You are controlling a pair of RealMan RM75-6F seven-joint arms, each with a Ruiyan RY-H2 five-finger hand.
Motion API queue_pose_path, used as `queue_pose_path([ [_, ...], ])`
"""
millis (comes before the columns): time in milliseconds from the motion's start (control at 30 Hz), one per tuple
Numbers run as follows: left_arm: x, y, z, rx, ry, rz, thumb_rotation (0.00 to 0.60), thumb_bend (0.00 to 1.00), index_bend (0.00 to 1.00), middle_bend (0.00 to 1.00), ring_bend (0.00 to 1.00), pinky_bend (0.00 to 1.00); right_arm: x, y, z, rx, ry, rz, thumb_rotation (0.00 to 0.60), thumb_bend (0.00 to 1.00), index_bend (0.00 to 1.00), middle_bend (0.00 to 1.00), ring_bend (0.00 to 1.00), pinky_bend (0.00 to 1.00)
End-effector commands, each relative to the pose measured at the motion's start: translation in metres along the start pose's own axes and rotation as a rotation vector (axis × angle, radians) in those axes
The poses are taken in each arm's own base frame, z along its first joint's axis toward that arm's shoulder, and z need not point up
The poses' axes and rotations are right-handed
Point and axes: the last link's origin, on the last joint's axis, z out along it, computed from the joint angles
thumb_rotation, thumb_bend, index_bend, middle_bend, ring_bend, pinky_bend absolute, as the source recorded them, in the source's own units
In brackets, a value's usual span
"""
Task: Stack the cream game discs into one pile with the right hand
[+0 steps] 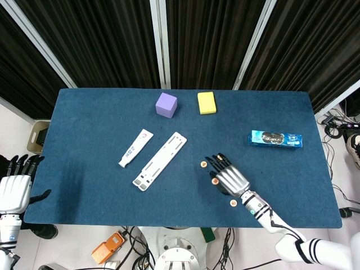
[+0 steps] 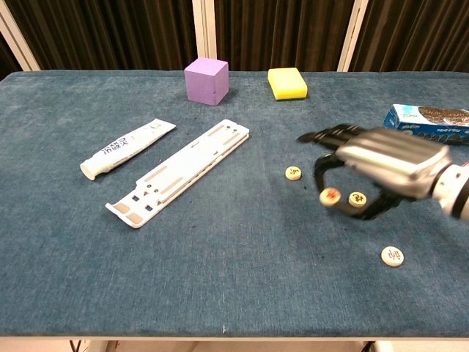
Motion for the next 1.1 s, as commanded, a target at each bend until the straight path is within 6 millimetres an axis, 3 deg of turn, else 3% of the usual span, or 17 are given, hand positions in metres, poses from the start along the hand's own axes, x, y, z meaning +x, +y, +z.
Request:
queue_pose_path([
  [33, -0.001, 0.001, 0.0, -0.001, -0.003, -0.002, 0.6, 0.08, 0.15, 0.13, 0.07, 0.0, 0.002, 0.016, -0.004, -0.051, -0.004, -0.001, 0.6, 0.55, 0.55, 0.07, 0.0, 0.08],
  [433, -0.001, 0.001, 0.0, -0.001, -0.007, -0.001, 0.6, 0.07, 0.15, 0.13, 0.07, 0.0, -0.011, 0.024, -0.005, -0.076, -0.046, -0.004, 0.6, 0.55, 0.53, 0.07, 0.0, 0.08],
  [1100, -0.002, 0.003, 0.002, -0.003, -0.011, 0.0, 0.6, 0.08, 0.15, 0.13, 0.07, 0.0, -0.012, 0.027, -0.01, -0.083, -0.052, -0.014, 0.6, 0.55, 0.47, 0.07, 0.0, 0.08],
])
